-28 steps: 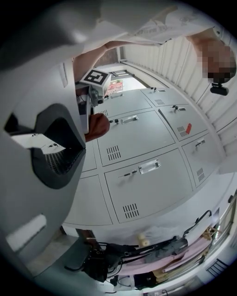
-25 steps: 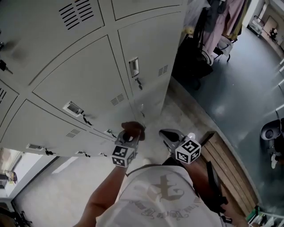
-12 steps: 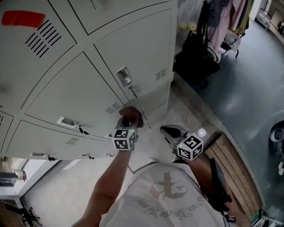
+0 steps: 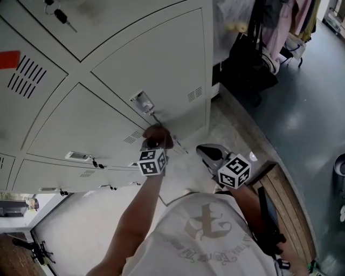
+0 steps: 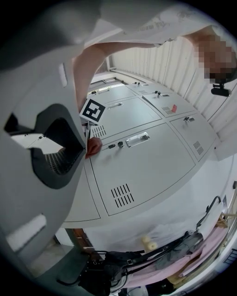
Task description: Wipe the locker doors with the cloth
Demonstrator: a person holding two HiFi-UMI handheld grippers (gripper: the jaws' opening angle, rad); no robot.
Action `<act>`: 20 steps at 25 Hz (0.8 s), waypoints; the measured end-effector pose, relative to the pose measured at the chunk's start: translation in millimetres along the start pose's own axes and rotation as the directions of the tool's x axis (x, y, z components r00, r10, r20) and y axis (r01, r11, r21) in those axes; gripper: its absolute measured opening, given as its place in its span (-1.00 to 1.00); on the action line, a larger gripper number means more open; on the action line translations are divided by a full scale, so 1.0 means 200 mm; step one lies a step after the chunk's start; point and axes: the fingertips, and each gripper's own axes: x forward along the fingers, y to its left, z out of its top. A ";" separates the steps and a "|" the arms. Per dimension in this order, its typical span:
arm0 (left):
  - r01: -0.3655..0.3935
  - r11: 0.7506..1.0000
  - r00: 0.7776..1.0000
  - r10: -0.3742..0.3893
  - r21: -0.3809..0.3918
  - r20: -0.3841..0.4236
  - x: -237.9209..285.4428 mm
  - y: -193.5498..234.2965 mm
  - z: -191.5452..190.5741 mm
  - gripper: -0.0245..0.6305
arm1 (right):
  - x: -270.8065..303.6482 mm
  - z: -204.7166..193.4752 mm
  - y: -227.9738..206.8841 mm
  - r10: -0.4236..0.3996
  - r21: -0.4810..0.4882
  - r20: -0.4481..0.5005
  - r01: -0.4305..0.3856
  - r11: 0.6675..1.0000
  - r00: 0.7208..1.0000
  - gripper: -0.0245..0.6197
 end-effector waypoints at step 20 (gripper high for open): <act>0.028 1.000 0.999 -0.028 0.002 -0.035 0.36 -0.30 0.12 -0.68 | -0.09 0.13 -0.31 0.024 0.009 0.011 -0.024 1.000 1.000 -0.90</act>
